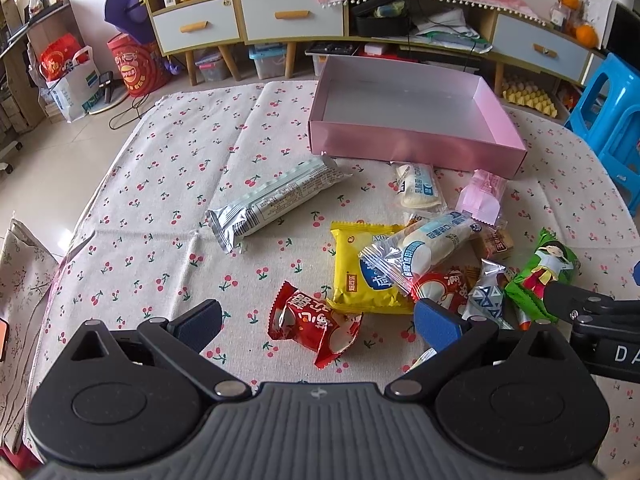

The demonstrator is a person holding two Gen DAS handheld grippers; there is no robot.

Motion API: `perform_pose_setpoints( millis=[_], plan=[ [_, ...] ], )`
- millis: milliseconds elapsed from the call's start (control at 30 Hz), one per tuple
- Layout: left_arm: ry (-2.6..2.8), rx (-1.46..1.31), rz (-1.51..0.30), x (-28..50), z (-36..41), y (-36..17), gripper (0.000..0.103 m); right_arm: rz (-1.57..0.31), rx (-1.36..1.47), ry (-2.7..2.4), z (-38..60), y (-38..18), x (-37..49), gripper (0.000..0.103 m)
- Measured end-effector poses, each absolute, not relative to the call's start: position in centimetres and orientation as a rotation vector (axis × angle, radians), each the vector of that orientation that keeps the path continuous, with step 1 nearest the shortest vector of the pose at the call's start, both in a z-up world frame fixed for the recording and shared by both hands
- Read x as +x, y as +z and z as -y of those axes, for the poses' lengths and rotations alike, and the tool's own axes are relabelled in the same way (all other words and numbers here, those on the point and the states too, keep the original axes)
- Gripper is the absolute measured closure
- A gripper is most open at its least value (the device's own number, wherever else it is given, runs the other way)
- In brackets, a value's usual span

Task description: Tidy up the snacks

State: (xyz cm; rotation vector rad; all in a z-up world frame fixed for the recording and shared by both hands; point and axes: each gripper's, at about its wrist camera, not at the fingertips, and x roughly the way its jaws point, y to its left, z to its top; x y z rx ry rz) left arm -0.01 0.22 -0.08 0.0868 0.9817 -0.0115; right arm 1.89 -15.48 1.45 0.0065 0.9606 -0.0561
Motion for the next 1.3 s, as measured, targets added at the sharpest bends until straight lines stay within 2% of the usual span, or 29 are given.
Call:
perform_pose_setpoints(
  millis=[700,867,1033,1233,1300],
  plan=[
    [-0.011,0.107,-0.965,0.0,-0.4,0.1,0.000,-0.957,-0.012,-0.044,15.8,1.4,2.4,0.000],
    [-0.048,0.132,-0.940,0.5,-0.9,0.6,0.000,-1.019,-0.009,0.051,16.3,1.0,4.0,0.000],
    [-0.129,0.110,-1.000,2.1,-1.8,1.0,0.002,-1.075,0.108,0.114,17.6,0.7,5.5,0.000],
    [-0.197,0.032,-1.025,3.7,-3.4,-0.5,0.014,-1.099,0.275,0.180,19.4,-0.1,7.0,0.005],
    [-0.224,-0.019,-1.051,4.4,-3.9,-1.3,0.031,-1.101,0.319,0.155,20.1,-0.5,7.4,0.006]
  ],
)
